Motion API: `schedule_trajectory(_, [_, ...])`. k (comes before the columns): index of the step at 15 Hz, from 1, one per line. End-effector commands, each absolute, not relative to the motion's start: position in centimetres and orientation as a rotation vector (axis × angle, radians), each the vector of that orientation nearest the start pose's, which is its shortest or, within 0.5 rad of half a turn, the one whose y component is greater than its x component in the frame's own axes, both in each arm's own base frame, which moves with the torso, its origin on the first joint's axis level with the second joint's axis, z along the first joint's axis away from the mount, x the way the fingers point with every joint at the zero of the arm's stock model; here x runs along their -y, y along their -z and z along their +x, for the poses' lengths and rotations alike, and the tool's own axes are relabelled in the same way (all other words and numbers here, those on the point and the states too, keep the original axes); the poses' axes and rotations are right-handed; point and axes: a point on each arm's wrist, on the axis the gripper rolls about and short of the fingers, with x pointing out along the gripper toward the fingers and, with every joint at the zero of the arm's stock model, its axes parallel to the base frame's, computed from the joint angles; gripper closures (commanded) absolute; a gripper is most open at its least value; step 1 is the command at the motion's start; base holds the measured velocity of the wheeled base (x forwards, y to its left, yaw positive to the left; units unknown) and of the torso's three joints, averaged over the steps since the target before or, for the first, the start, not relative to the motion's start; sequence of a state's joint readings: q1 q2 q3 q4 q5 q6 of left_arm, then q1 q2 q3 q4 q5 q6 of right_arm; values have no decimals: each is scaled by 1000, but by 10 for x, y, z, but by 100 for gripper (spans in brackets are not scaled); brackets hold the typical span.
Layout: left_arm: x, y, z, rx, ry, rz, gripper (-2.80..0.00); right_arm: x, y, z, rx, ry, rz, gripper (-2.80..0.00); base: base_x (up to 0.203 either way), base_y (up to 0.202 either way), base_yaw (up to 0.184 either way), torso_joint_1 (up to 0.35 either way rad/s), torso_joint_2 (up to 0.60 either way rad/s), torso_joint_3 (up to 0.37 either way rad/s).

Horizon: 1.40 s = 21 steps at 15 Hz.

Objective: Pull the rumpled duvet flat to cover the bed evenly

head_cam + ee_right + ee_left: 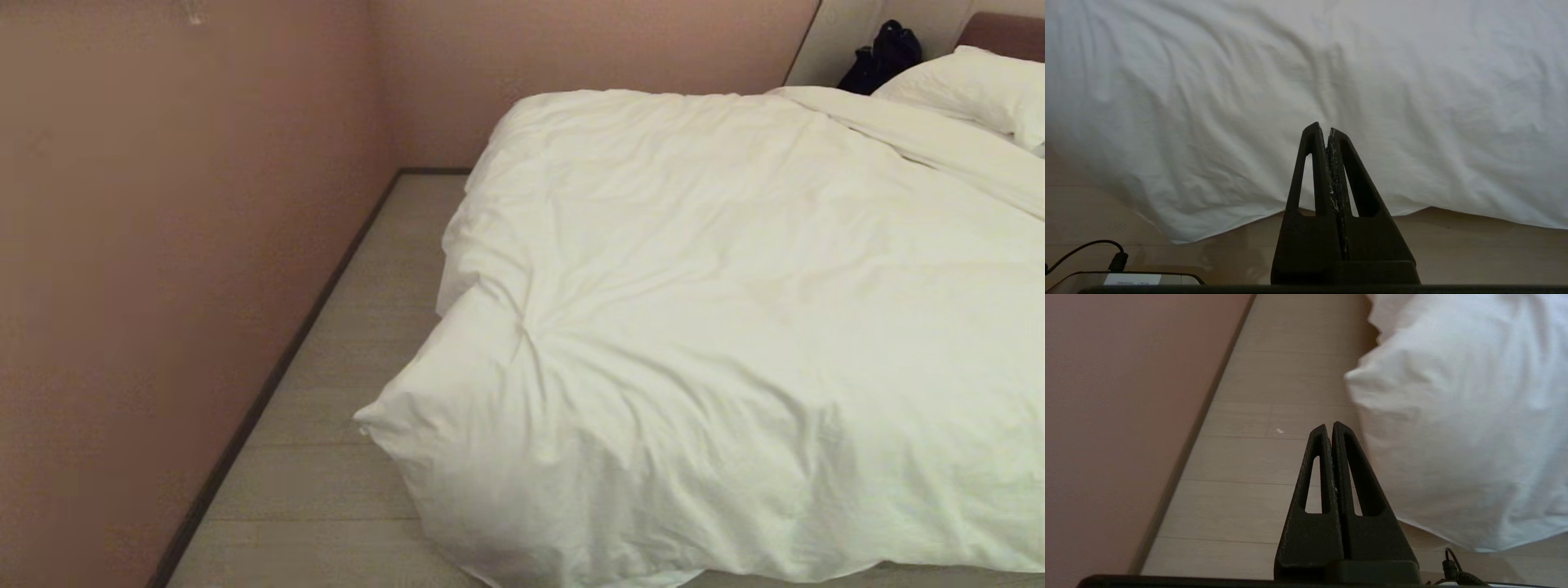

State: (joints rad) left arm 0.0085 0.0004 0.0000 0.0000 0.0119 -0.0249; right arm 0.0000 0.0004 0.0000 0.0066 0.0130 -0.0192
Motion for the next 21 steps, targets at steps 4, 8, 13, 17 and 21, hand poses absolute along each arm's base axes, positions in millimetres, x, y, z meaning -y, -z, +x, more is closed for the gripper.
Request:
schedule_trajectory(4, [0, -76, -23, 2, -22, -26, 0, 0, -75, -23, -6, -14, -20, 0, 0, 197, -1, 1, 3, 1])
schedule_trajectory(8, [0, -75, -23, 0, -21, -25, 0, 0, -75, -23, -6, -14, -20, 0, 0, 198, 1, 1, 1, 3])
schedule_trajectory(13, [0, -75, -23, 0, -23, -27, 0, 0, -75, -23, -6, -14, -20, 0, 0, 194, -1, 2, 0, 1])
schedule_trajectory(17, [0, -75, -23, -1, -21, -25, 0, 0, -75, -23, -6, -14, -20, 0, 0, 62, 3, 2, 2, 0])
schedule_trajectory(21, [0, -75, -23, -1, -22, -25, 0, 0, -75, -23, -6, -14, -20, 0, -99, -1, -2, 6, 1, -3])
